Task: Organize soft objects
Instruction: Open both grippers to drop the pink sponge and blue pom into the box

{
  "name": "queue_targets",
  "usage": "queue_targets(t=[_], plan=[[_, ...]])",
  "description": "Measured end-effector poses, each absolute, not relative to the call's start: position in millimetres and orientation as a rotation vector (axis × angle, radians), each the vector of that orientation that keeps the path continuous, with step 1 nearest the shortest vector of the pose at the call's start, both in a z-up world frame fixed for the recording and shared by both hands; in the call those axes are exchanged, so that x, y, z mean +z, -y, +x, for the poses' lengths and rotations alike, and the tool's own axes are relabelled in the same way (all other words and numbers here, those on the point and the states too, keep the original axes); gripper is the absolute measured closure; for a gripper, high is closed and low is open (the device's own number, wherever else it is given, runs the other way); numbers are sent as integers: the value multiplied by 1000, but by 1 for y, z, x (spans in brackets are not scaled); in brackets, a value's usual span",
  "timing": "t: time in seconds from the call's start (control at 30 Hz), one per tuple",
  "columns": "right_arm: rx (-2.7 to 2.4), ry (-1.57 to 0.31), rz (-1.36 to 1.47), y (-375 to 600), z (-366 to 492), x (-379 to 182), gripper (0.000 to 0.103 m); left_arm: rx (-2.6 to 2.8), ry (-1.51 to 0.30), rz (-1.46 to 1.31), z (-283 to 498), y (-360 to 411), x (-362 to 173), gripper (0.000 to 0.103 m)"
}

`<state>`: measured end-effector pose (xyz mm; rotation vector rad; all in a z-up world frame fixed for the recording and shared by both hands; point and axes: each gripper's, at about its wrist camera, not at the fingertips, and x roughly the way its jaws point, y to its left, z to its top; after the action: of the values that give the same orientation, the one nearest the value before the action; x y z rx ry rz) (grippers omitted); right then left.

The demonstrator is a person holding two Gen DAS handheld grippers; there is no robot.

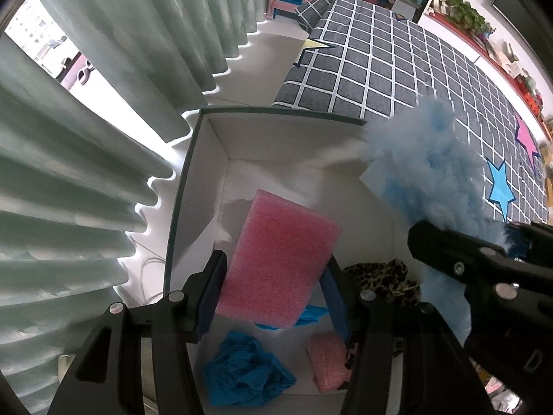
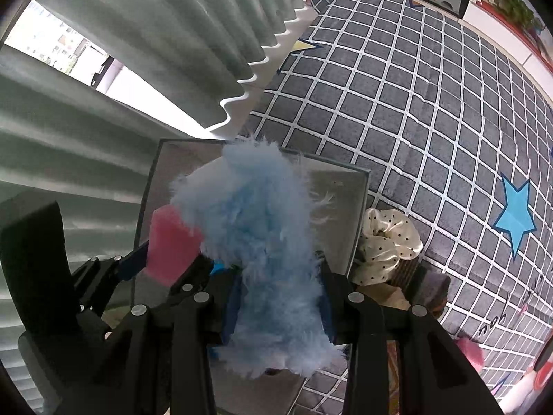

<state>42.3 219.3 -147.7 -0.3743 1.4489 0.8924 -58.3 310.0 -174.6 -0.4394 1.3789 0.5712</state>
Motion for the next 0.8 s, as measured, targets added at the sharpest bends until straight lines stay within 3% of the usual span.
queue_targets(t=[0.6, 0.67, 0.8], plan=[[895, -1451, -387, -222, 41, -150, 63, 564, -1382, -445, -62, -308, -175, 44], [896, -1450, -390, -222, 41, -149, 63, 564, -1382, -454, -64, -308, -176, 41], [908, -1449, -388, -222, 40, -149, 57, 567, -1379, -453, -66, -307, -175, 23]])
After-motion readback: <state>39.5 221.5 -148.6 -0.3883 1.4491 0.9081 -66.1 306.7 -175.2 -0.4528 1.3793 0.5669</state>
